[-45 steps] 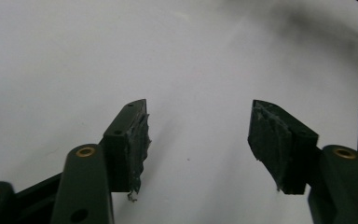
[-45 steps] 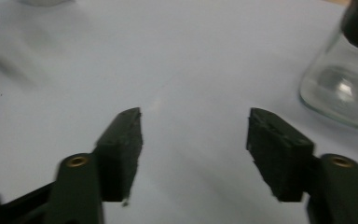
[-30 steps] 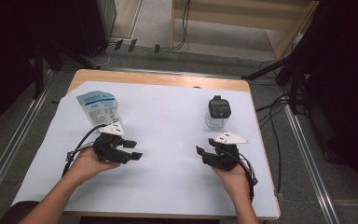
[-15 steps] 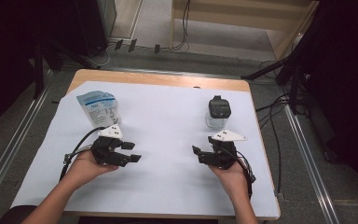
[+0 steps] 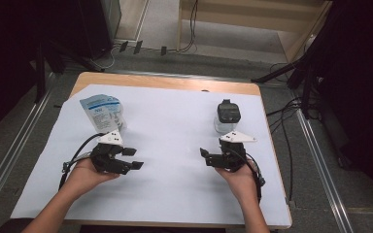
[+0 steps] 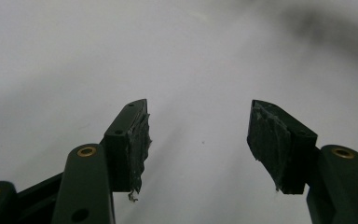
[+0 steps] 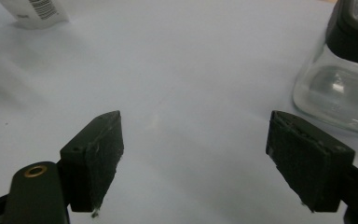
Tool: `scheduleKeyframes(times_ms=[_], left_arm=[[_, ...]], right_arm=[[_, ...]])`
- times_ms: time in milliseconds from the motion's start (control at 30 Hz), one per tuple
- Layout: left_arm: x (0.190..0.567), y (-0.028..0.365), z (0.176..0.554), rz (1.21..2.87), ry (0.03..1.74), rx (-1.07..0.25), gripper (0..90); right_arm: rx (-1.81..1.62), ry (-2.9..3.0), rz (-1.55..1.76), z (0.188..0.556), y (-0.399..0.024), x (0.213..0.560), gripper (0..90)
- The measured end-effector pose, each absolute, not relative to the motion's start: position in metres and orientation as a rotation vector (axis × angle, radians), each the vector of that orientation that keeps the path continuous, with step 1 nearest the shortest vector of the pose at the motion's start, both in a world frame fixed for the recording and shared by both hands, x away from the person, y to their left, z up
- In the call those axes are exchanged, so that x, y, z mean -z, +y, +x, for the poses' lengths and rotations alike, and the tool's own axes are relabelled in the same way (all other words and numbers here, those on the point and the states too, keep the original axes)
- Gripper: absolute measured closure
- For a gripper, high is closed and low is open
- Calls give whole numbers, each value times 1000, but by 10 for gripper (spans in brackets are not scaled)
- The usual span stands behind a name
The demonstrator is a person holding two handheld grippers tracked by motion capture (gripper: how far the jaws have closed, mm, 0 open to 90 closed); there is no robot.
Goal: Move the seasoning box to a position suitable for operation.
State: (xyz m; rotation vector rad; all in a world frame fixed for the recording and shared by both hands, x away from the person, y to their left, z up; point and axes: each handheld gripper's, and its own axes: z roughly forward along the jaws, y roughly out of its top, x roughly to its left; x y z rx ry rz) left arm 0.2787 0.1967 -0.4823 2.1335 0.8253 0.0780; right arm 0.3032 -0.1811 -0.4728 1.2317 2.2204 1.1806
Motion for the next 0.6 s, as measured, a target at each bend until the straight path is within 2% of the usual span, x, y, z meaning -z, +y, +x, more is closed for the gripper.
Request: scheduleKeyframes(times_ms=[600], left_arm=[[483,194,276,2146,826,-62,389]], right_arm=[[-1149,2095,1355,328,-209,469,184]])
